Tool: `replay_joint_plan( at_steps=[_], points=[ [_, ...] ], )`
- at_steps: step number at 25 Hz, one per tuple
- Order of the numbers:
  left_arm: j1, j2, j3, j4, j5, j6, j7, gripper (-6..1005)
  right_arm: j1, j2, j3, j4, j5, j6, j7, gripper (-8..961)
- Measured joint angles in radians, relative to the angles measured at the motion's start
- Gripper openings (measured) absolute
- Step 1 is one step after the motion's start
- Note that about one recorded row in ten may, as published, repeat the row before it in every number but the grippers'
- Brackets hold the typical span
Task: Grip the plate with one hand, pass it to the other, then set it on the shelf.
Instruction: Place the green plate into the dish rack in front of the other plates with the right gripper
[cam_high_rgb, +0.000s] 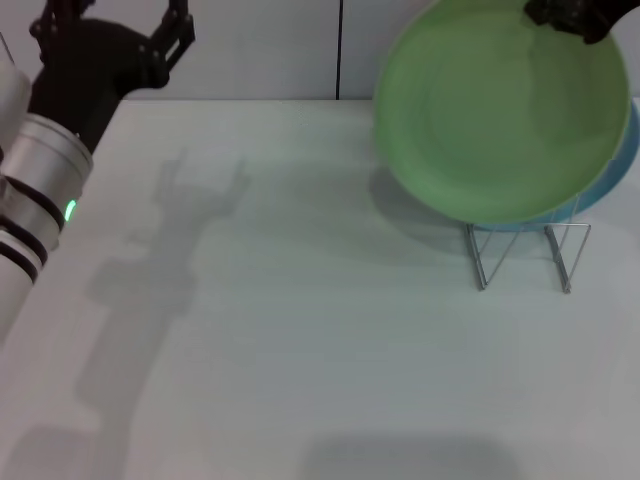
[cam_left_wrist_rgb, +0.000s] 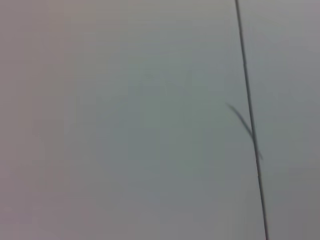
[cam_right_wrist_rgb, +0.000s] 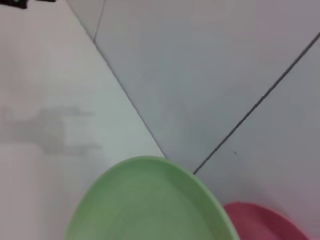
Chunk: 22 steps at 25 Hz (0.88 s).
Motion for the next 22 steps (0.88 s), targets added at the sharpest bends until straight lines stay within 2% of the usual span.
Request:
replay_joint_plan(
  at_steps=[7,22],
  points=[
    [-0.023,0.001,0.039,0.094,-0.001,0.096,-0.064,829,-0.003,0.004,0.005,-0.06,-0.017,-0.047,-0.108,78],
    [-0.063,0.002,0.051,0.138,0.0,0.095,-0.104,829,-0.025,0.017,-0.016,-0.116,-0.058,-0.072,-0.218,113]
  ],
)
